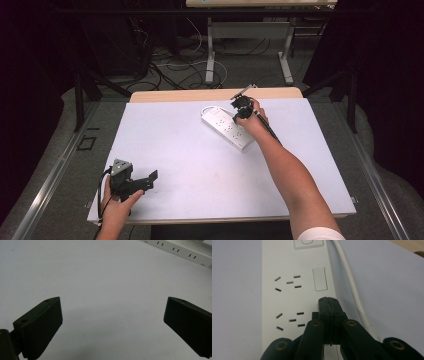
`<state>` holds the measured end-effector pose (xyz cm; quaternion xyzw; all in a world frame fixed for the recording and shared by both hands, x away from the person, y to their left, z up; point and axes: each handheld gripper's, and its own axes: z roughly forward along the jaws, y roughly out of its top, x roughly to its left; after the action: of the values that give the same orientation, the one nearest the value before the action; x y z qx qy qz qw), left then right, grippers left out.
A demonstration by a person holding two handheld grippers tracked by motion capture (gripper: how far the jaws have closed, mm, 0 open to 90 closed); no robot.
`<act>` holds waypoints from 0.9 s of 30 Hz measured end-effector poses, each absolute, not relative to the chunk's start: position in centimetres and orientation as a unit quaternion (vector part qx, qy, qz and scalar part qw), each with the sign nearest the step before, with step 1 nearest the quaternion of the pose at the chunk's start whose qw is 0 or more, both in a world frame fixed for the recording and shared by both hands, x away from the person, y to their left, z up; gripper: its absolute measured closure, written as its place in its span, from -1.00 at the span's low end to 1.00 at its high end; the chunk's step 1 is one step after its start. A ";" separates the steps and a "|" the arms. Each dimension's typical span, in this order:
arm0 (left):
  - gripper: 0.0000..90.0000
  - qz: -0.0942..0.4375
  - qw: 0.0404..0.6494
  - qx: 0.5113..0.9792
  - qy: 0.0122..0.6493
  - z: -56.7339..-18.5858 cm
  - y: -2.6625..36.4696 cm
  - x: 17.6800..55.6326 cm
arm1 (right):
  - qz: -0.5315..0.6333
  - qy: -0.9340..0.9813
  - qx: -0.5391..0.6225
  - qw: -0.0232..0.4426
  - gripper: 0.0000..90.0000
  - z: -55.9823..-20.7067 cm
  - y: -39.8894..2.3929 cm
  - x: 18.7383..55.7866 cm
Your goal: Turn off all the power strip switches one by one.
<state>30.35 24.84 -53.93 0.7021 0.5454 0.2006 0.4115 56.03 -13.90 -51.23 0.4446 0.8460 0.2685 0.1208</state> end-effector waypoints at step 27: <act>-0.95 0.203 0.411 0.703 0.544 -53.9 24.7 30.3 | 0.262 0.848 0.446 0.116 1.00 -51.7 -14.8 55.2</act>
<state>30.32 24.69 -53.85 0.7026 0.5440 0.2031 0.4112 55.20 -14.78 -51.69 0.4457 0.8480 0.2624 0.1157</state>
